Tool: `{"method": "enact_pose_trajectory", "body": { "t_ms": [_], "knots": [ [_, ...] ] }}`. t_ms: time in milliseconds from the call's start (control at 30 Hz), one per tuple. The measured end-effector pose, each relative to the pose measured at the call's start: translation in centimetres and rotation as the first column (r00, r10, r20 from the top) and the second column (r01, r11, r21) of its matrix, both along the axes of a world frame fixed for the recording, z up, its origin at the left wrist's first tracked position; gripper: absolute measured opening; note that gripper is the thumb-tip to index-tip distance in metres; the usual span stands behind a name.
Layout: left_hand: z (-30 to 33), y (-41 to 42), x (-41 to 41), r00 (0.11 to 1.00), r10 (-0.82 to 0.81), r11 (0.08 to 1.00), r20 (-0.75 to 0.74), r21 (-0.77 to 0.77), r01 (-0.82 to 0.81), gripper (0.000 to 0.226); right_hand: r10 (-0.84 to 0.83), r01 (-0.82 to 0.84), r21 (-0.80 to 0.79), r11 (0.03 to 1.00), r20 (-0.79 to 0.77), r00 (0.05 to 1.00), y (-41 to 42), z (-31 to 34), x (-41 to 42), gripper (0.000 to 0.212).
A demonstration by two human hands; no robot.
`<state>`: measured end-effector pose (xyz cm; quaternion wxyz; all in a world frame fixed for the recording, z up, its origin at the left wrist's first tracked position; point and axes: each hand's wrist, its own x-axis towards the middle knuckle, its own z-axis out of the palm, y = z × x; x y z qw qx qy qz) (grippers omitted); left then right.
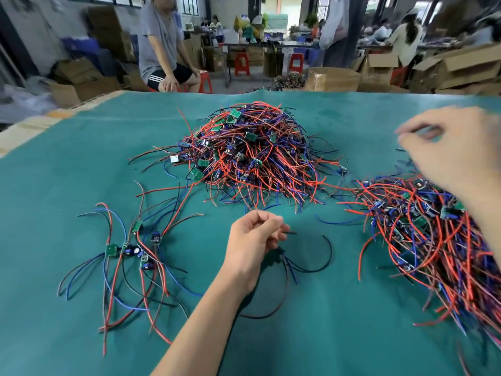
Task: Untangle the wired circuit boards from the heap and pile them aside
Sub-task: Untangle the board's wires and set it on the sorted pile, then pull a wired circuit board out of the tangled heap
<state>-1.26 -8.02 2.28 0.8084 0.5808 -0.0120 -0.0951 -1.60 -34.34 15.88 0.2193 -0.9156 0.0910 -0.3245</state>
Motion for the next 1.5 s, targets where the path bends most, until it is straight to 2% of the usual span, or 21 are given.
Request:
{"method": "enact_pose_trajectory", "body": {
  "t_ms": [100, 200, 267, 333, 467, 533, 667, 800, 867, 933, 1000, 1067, 1133, 1200, 1267, 1433, 1500],
  "knots": [
    [0.0, 0.1, 0.1, 1.0, 0.007, 0.999, -0.009, -0.033, -0.008, 0.012, 0.316, -0.318, -0.011, 0.948, -0.079, 0.945, 8.0, -2.3, 2.8, 0.017],
    [0.1, 0.0, 0.2, 1.0, 0.014, 0.998, -0.02, -0.064, -0.015, 0.013, 0.414, -0.439, -0.064, 0.896, -0.234, 0.88, 13.5, -4.7, 7.0, 0.021],
    [0.0, 0.0, 0.2, 1.0, 0.015, 0.998, -0.025, -0.063, -0.017, 0.014, 0.355, -0.413, -0.117, 0.903, -0.338, 0.872, 15.9, -5.9, 9.7, 0.023],
    [0.0, 0.0, 0.2, 1.0, 0.011, 0.999, -0.02, -0.052, -0.012, 0.012, 0.283, -0.359, -0.147, 0.922, -0.377, 0.882, 17.2, -7.0, 11.7, 0.027],
    [-0.3, -0.1, 0.4, 1.0, 0.006, 1.0, 0.01, -0.008, -0.006, 0.011, 0.191, -0.235, -0.119, 0.965, -0.295, 0.936, 17.6, -8.2, 14.0, 0.024],
    [-0.3, -0.2, 0.4, 1.0, 0.003, 1.0, 0.018, 0.002, -0.003, 0.012, 0.192, -0.239, -0.114, 0.964, -0.325, 0.926, 17.1, -8.3, 14.4, 0.026],
    [-0.4, -0.2, 0.3, 1.0, -0.001, 1.0, 0.024, 0.013, 0.001, 0.011, 0.217, -0.246, -0.03, 0.969, -0.373, 0.902, 15.9, -8.1, 13.8, 0.028],
    [-0.5, -0.1, 0.4, 1.0, -0.002, 1.0, 0.023, 0.013, 0.001, 0.008, 0.244, -0.235, 0.068, 0.97, -0.293, 0.924, 13.7, -7.4, 11.3, 0.012],
    [-0.6, -0.1, 0.4, 1.0, 0.007, 1.0, 0.031, 0.008, -0.007, 0.009, 0.263, -0.219, 0.203, 0.954, -0.229, 0.937, 12.3, -7.5, 9.0, 0.012],
    [-0.6, -0.2, 0.4, 0.999, 0.009, 1.0, 0.045, -0.016, -0.008, 0.011, 0.335, -0.234, 0.483, 0.844, -0.133, 0.933, 11.2, -8.1, 6.1, 0.01],
    [-0.6, -0.2, 0.4, 0.998, -0.01, 1.0, 0.069, -0.027, 0.012, 0.015, 0.418, -0.275, 0.725, 0.631, -0.019, 0.908, 10.8, -8.9, 2.9, 0.009],
    [-0.6, -0.2, 0.3, 0.995, -0.043, 0.999, 0.093, -0.01, 0.044, 0.018, 0.435, -0.262, 0.856, 0.446, 0.049, 0.899, 10.9, -10.1, 0.3, 0.012],
    [-0.5, -0.2, 0.1, 0.99, -0.083, 0.997, 0.118, 0.013, 0.082, 0.018, 0.443, -0.242, 0.904, 0.353, 0.067, 0.894, 11.2, -11.4, -1.5, 0.015],
    [-0.6, -0.2, -0.1, 0.985, -0.105, 0.994, 0.138, 0.03, 0.101, 0.018, 0.477, -0.224, 0.915, 0.336, 0.04, 0.878, 11.7, -12.4, -2.3, 0.014],
    [-0.5, 0.0, -0.1, 0.983, -0.108, 0.994, 0.15, 0.037, 0.103, 0.018, 0.487, -0.227, 0.902, 0.366, 0.022, 0.873, 12.0, -12.9, -2.5, 0.013],
    [-0.6, 0.2, 0.0, 0.969, -0.172, 0.985, 0.177, 0.059, 0.164, 0.022, 0.451, -0.271, 0.885, 0.38, 0.079, 0.889, 12.0, -13.4, -2.2, 0.013],
    [-0.7, 0.2, -0.1, 0.96, -0.211, 0.977, 0.183, 0.068, 0.201, 0.024, 0.433, -0.285, 0.862, 0.419, 0.087, 0.897, 11.9, -13.7, -2.2, 0.014]
  ]
}}
